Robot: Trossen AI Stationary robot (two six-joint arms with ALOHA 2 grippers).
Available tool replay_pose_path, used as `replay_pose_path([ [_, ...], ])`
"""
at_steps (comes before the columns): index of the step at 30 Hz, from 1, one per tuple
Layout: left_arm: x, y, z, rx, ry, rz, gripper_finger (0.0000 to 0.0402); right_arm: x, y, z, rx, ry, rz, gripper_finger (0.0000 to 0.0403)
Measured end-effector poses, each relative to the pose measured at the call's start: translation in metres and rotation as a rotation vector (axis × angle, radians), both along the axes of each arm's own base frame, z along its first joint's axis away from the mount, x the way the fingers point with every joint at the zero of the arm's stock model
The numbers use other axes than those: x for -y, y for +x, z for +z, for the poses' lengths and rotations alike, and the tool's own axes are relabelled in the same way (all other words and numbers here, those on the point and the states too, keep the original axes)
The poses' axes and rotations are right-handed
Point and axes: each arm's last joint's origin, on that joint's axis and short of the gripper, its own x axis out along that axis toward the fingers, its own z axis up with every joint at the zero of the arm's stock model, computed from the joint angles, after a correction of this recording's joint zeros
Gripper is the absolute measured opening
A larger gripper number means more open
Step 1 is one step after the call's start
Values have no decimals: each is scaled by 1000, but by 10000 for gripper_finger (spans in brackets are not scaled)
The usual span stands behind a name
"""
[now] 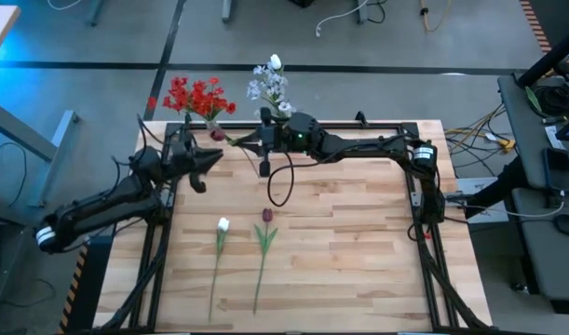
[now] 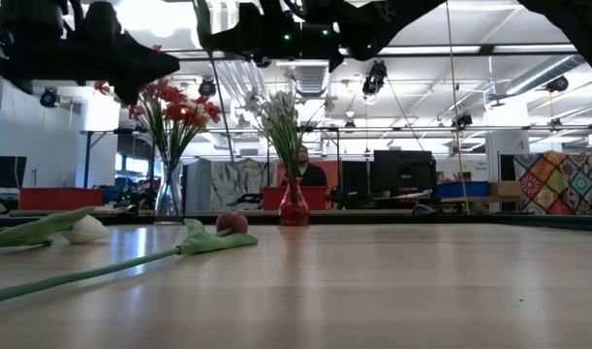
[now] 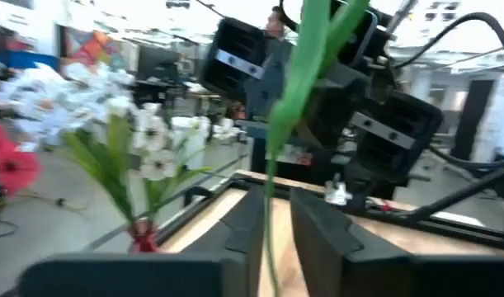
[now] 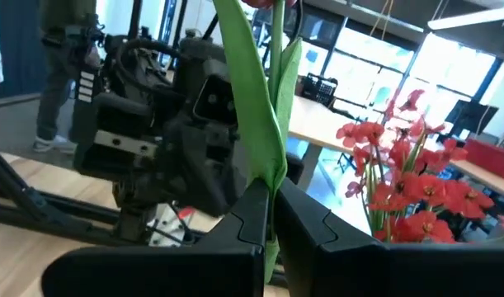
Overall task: Sort flowers into vase by color
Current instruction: Put the top red flower into the transparent vase
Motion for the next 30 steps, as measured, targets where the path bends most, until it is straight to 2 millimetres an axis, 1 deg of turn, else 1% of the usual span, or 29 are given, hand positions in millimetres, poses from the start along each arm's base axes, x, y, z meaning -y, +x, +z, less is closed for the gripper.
replay_pose_path([
  [4,-2,6,0,16,-16,-33,90,0,0,4,39,6,3,12],
  [8,-6,13,1,41,0,-35,111,0,0,3,37,8,6,12],
  [14,-11,23,4,96,52,-92,114,-2,0,3,36,21,25,12],
  [23,-22,41,15,56,64,-120,114,-3,1,3,35,34,28,12],
  [30,-25,48,20,40,89,-148,112,-3,1,3,35,33,27,12],
])
